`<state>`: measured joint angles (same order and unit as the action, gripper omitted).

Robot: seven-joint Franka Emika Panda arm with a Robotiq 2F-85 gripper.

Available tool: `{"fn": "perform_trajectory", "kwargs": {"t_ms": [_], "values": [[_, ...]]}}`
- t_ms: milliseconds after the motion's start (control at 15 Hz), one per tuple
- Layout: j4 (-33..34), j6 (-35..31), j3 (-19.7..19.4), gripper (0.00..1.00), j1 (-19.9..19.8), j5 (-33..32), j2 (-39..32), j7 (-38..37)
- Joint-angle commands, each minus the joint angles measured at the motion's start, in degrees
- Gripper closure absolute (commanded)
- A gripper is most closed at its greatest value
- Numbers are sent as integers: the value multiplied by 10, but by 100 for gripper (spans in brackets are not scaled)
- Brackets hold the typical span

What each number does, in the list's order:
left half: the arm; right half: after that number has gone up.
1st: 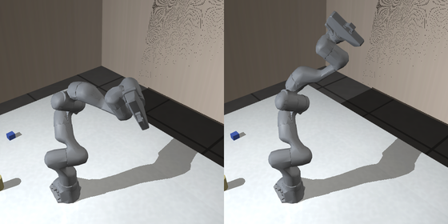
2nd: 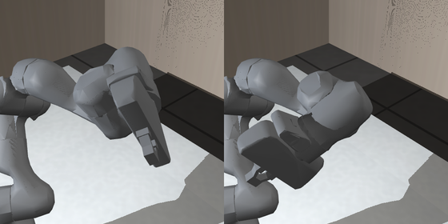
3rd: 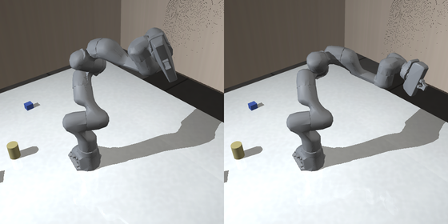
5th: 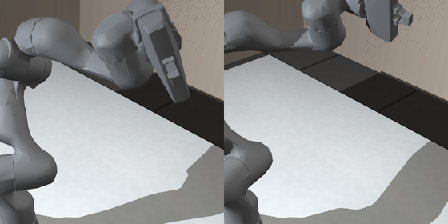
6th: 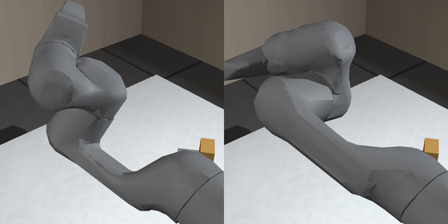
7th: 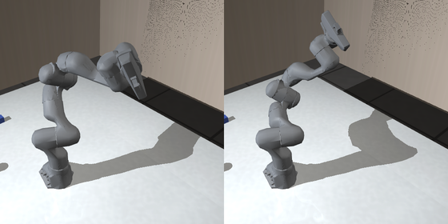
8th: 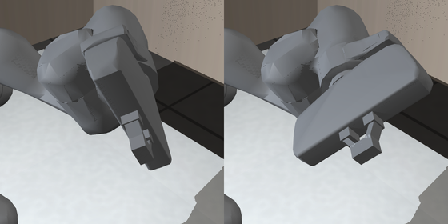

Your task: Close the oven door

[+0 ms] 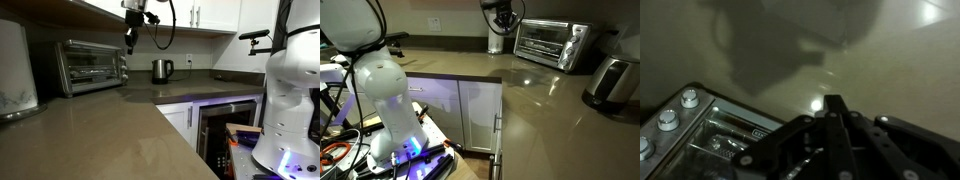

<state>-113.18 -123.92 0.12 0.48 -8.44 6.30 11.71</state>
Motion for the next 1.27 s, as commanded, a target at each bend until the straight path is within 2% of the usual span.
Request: {"fn": "perform_trajectory", "kwargs": {"t_ms": [0,333,400,467,667,733,1200], "values": [[-29,59,-2,100,7,29,46,36],[-43,74,-6,100,15,63,67,54],[-45,71,-6,77,16,64,69,58],[-31,67,-1,98,11,45,53,33],[-33,67,-1,79,13,46,56,36],[-33,67,-1,77,13,46,56,37],[-33,67,-2,77,13,46,56,37]]}}
